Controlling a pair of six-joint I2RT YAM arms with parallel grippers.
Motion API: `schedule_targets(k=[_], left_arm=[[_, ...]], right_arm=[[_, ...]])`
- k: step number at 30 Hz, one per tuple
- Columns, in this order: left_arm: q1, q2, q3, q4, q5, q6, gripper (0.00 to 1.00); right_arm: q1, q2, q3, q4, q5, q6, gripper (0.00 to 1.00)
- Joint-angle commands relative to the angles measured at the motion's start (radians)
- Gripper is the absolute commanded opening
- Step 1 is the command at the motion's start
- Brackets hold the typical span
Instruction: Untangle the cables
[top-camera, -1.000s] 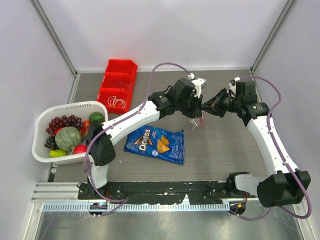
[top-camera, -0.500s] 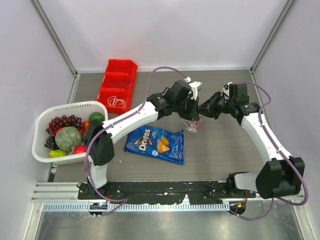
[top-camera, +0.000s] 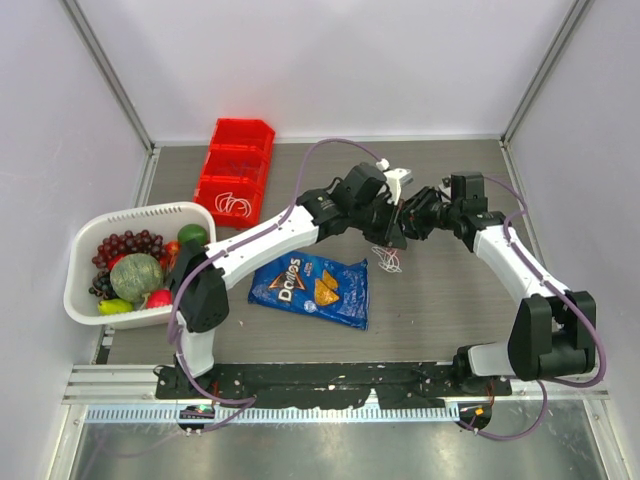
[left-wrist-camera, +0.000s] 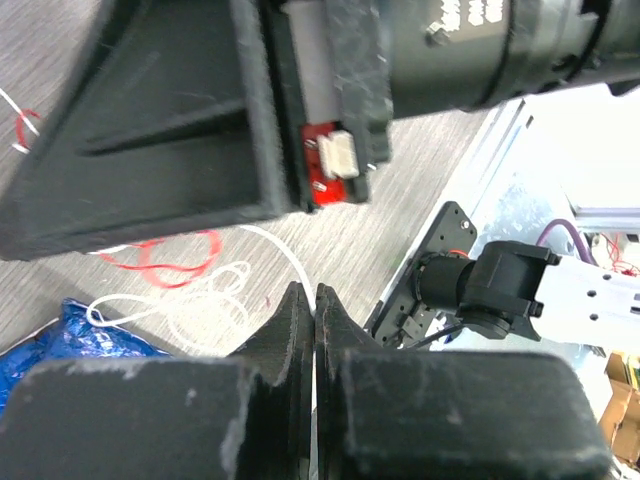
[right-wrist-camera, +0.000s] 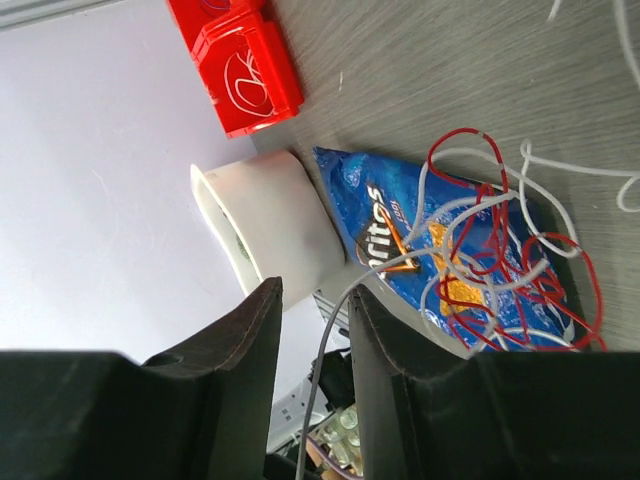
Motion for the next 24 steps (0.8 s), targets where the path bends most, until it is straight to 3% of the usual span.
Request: schedule_targets(k=[1, 12, 15, 24], left_arm=[[-0.017, -0.074, 0.026, 0.021, 0.064, -0.009, 0.0], [-0.02, -0.23, 0.016, 0.023, 0.193, 0.007, 0.0], [-0.017, -0.237, 0.084, -0.028, 0.218, 0.017, 0.0], [-0.009, -0.221, 0.414, -0.163, 0.213, 0.046, 0.0]], right_arm=[[0.003, 0.029, -0.007, 0.141, -0.015, 0.065, 0.38], [-0.011, 0.224, 0.088, 0.16, 0.078, 0.004, 0.37], [-0.023, 0.276, 0.117, 0.128, 0.147, -0.05, 0.28], [-0.091, 0.387, 0.167, -0.009, 0.301, -0.226, 0.28]])
